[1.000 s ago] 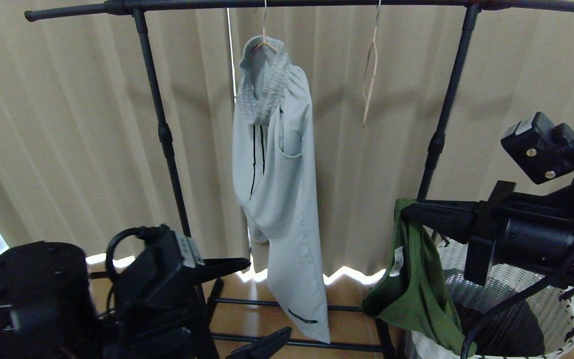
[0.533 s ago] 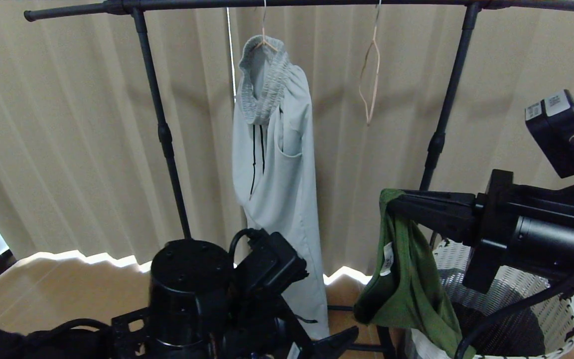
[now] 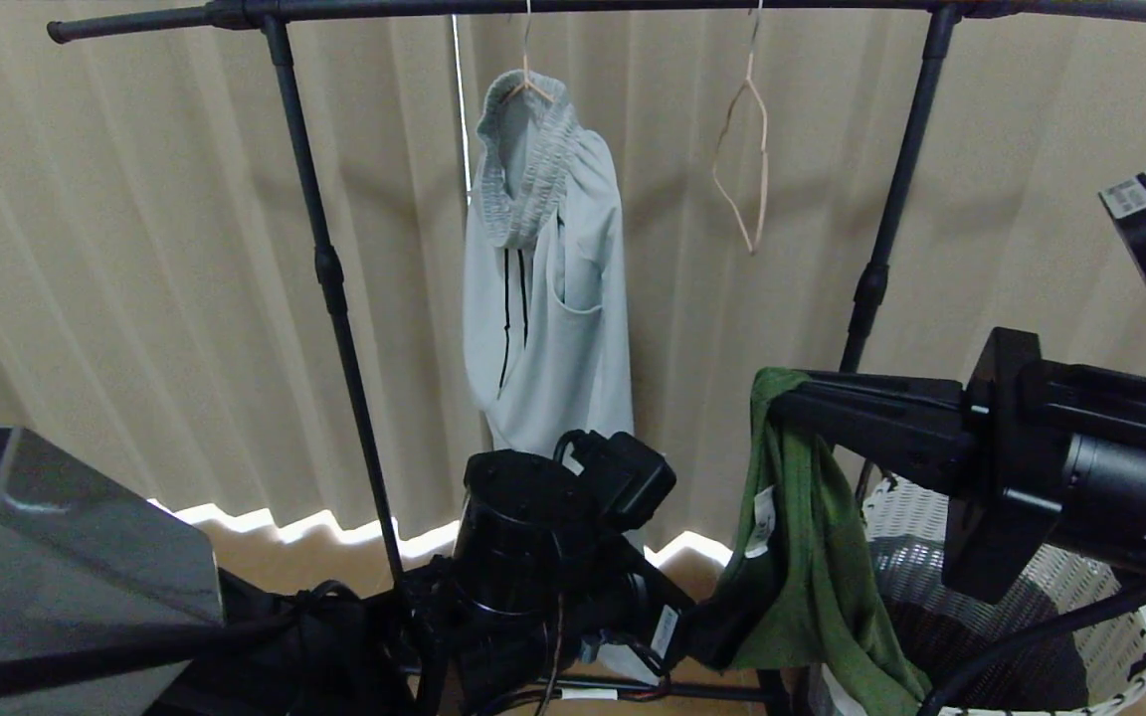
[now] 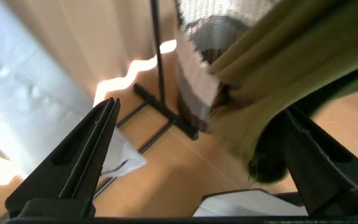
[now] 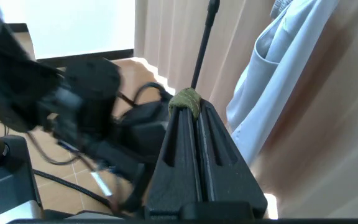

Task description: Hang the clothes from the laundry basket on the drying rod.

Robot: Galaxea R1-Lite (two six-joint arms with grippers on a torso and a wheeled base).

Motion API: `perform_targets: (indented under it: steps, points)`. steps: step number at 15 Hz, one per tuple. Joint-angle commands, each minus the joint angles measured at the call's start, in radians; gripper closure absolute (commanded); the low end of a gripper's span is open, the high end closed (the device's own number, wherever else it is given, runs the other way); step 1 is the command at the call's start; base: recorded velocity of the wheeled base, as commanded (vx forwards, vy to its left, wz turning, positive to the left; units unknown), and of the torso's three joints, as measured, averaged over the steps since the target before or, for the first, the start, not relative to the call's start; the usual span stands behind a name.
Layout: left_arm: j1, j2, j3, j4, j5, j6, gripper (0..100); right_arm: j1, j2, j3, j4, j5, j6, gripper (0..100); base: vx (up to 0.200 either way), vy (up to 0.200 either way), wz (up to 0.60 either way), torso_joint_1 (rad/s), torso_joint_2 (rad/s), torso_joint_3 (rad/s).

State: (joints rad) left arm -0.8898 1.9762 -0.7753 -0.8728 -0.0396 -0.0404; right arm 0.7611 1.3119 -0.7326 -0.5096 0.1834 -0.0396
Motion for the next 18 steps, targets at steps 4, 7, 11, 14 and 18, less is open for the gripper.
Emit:
perform_targets:
  steps: [4,7,11,14,18]
  points:
    - [0.043,0.081,-0.005,-0.002,0.001,-0.015,0,0.000,-0.031,0.001,0.000,0.001,0.000,100,0.000,0.000,0.00,0.000,0.00,0.000]
    - [0.043,0.095,-0.005,-0.002,0.001,-0.013,0,0.000,-0.042,0.001,0.002,0.001,-0.002,100,0.000,0.000,0.00,0.000,0.00,0.000]
    - [0.043,0.089,0.028,-0.015,0.003,-0.003,100,0.000,-0.048,0.002,0.002,-0.001,-0.002,100,0.000,0.000,0.00,0.000,0.00,0.000]
    - [0.075,0.046,0.208,-0.221,0.050,0.086,100,-0.029,-0.045,0.001,0.003,-0.002,-0.003,100,0.000,0.000,0.00,0.000,0.00,0.000]
    - [0.229,-0.161,0.344,-0.305,0.064,0.258,100,-0.112,-0.049,0.012,0.003,-0.004,-0.003,100,0.000,0.000,0.00,0.000,0.00,0.000]
